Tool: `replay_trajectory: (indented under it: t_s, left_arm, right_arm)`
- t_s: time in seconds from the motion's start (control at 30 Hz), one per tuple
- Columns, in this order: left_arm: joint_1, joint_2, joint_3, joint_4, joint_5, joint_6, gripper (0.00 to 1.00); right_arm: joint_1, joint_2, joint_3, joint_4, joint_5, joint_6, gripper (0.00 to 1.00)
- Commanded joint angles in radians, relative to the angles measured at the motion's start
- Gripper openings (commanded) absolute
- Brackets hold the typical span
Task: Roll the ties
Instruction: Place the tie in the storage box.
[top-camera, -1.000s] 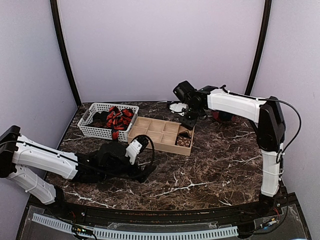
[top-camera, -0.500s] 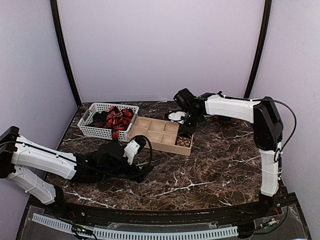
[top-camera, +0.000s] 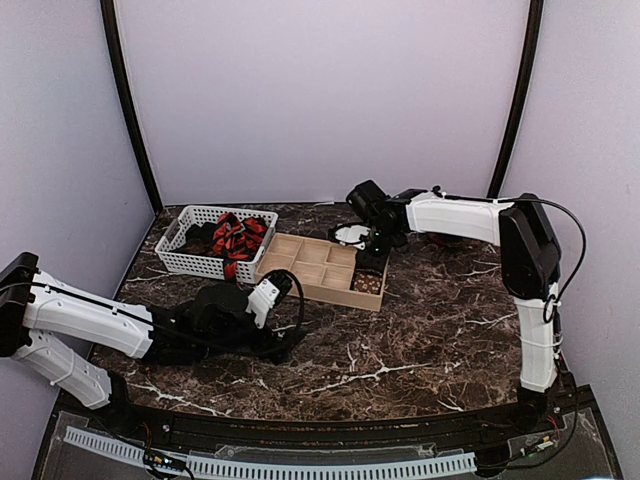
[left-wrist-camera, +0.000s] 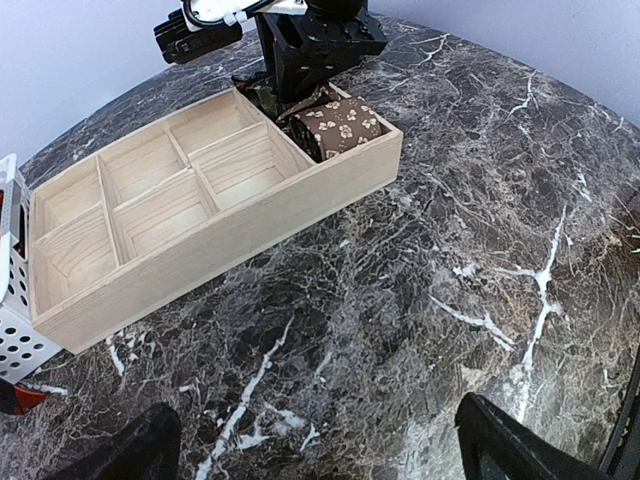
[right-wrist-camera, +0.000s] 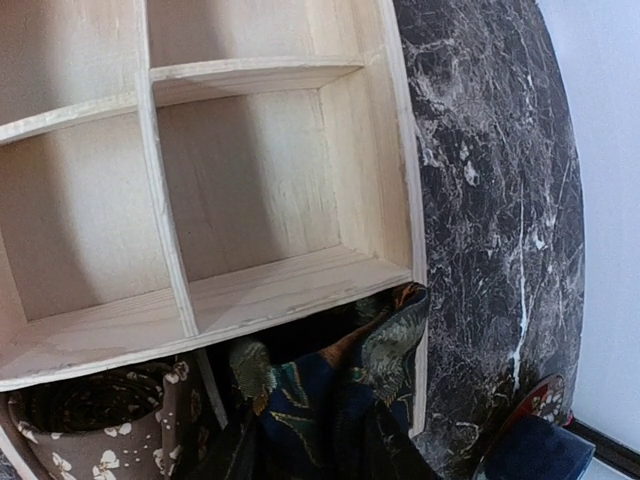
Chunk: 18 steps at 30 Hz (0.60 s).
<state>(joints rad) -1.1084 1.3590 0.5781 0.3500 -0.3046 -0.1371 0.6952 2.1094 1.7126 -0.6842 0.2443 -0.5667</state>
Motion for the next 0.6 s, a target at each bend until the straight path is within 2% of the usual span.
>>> replay_trajectory:
  t_s: [0.0, 0.13, 0.23, 0.33, 0.4, 0.57]
  left_arm:
    - [0.009, -0.010, -0.005, 0.014, 0.006, 0.015, 0.99]
    - [0.012, -0.006, 0.013, -0.004, 0.005, 0.019, 0.99]
    - [0.015, -0.013, 0.026, -0.027, -0.002, 0.020, 0.99]
    - [0.019, -0.024, 0.041, -0.053, -0.011, 0.015, 0.99]
    - [0.026, -0.019, 0.072, -0.106, -0.030, -0.004, 0.99]
    - [0.059, 0.011, 0.208, -0.263, 0.012, -0.037, 0.99]
  right_arm:
    - [-0.007, -0.015, 0.048, -0.020, -0.017, 0.026, 0.37]
    - [-0.003, -0.065, 0.061, -0.032, -0.003, 0.036, 0.51]
    - [-0.001, -0.098, 0.088, -0.057, 0.007, 0.051, 0.71]
    - [0.015, -0.144, 0.108, -0.066, 0.039, 0.062, 0.86]
    - [0.025, -0.180, 0.115, -0.063, 0.066, 0.071, 1.00]
    - [0.039, -0.292, 0.127, -0.030, 0.140, 0.148, 0.98]
